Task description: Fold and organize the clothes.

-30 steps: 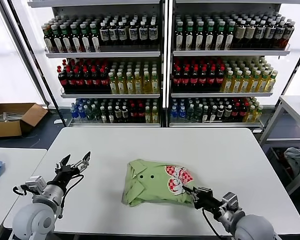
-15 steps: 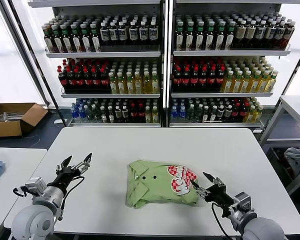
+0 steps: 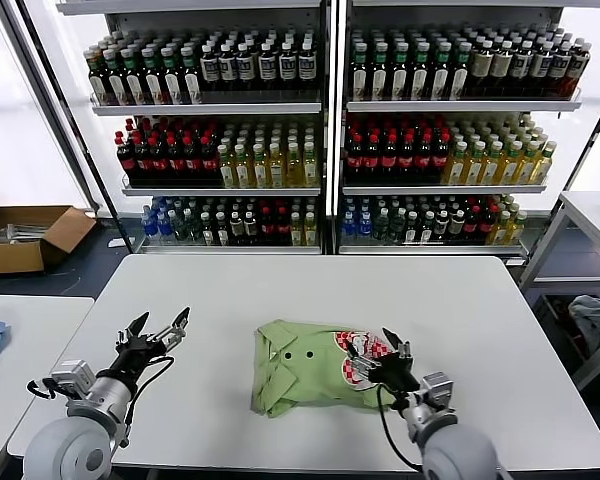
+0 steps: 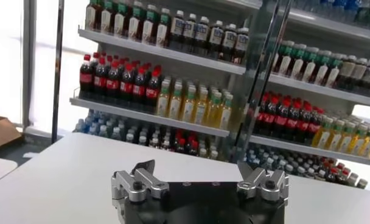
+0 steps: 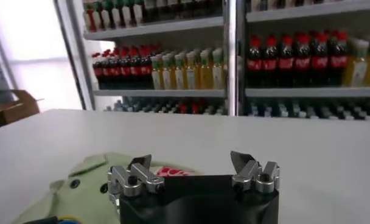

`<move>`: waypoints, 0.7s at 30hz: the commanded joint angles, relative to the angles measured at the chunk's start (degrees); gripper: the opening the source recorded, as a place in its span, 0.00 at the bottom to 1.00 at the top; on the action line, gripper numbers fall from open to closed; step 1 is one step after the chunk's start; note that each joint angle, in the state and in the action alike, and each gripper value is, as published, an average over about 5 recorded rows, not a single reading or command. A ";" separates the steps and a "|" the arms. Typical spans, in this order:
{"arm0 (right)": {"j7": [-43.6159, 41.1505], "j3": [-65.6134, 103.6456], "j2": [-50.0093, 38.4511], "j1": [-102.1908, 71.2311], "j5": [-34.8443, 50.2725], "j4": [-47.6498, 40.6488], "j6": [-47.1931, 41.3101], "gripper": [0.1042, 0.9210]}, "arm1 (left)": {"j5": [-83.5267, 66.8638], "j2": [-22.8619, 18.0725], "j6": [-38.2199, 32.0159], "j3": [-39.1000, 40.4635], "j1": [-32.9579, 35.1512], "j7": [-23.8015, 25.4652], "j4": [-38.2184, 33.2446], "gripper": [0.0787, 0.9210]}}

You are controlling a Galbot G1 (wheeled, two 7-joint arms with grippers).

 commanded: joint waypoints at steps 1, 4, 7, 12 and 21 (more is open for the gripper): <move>13.15 -7.30 16.95 5.20 -5.49 -12.64 -2.40 0.88 | 0.37 -0.30 -0.04 -0.09 1.22 0.03 -1.10 0.88; 13.83 -7.61 17.16 5.10 -6.73 -14.69 -4.72 0.88 | 0.42 -0.17 -0.11 -0.05 1.70 0.15 -1.00 0.88; 14.33 -7.88 15.27 4.41 -8.30 -12.15 -9.06 0.88 | 0.39 0.05 -0.17 -0.17 1.98 0.26 -0.91 0.88; 13.76 -7.23 10.84 4.06 -8.64 -2.42 -10.84 0.88 | 0.13 0.64 -0.22 -0.41 2.04 0.44 -0.99 0.88; 10.25 -7.66 12.03 5.13 -9.23 -2.00 -5.75 0.88 | -0.14 1.06 -0.18 0.19 1.38 0.46 -1.17 0.88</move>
